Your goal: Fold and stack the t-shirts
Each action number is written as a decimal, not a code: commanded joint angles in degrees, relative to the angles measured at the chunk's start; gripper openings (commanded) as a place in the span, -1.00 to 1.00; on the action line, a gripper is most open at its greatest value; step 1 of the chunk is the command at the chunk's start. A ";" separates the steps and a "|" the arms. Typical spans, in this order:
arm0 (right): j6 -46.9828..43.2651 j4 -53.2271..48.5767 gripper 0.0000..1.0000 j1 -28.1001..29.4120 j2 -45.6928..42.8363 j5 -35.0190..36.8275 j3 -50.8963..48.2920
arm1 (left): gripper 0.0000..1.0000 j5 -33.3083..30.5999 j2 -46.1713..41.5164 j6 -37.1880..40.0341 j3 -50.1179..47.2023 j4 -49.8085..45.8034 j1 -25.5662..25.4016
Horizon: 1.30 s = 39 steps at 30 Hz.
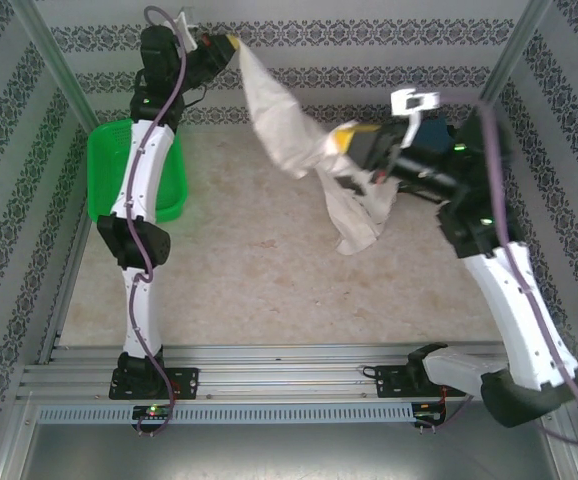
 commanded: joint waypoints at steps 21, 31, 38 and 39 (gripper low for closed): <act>16.04 -10.60 0.56 14.36 45.04 -8.31 9.25 | 0.54 -11.51 -21.20 13.09 -26.38 -17.75 -1.22; 1.33 -28.40 0.83 -8.63 17.74 2.64 -12.45 | 0.54 -15.90 -44.03 2.84 -65.49 -22.40 -16.93; -4.48 -27.86 0.93 -13.26 14.81 1.86 -20.81 | 0.50 -12.04 -36.46 -1.06 -69.36 -16.51 -24.88; -4.79 -27.17 0.93 -13.67 14.80 1.72 -22.13 | 0.47 -11.44 -33.23 0.34 -66.42 -18.77 -26.90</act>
